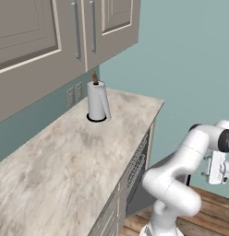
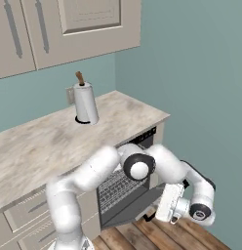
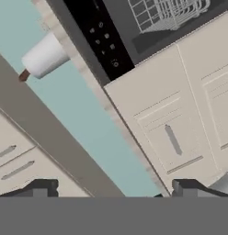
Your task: Open the dishwasher door and pull out the top rack.
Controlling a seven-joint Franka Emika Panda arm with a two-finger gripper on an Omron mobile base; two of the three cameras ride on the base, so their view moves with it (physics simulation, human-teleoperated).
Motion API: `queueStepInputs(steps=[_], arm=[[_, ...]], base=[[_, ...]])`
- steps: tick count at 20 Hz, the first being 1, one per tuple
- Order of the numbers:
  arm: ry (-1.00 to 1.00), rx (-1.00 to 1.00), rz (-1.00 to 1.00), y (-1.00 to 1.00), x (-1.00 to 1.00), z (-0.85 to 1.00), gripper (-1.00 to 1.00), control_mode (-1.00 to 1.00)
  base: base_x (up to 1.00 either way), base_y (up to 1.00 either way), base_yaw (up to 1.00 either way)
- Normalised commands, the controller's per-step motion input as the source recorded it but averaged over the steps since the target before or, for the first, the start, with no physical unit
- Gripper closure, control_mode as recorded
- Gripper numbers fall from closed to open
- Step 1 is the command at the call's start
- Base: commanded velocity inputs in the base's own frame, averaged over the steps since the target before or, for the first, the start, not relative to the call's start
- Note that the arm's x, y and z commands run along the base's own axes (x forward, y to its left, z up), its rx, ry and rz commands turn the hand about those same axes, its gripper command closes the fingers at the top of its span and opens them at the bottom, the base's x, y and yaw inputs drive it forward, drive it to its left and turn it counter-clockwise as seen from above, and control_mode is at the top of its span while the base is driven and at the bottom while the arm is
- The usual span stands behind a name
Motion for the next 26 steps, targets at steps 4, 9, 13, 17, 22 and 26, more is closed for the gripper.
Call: queueStepInputs(steps=[4, 9, 13, 17, 22, 26], arm=[[0.14, -0.32, 0.0, 0.85, 0.25, 0.95, -1.0, -1.0], [0.14, -0.29, 0.0, 0.88, 0.13, 0.72, -1.0, -1.0], [0.28, -0.48, 0.0, 0.84, 0.26, -0.22, -1.0, -1.0], [0.5, -0.47, -0.01, 0.55, 0.89, -0.76, -1.0, -1.0], [0.53, -0.03, 0.0, 0.05, 1.0, -0.68, -1.0, -1.0], [0.39, 0.22, -0.1, -0.51, 0.83, -0.45, -1.0, -1.0]], base=[[0.0, 0.0, 0.0], [0.0, 0.0, 0.0], [0.0, 0.0, 0.0], [0.0, 0.0, 0.0], [0.0, 0.0, 0.0], [0.0, 0.0, 0.0]])
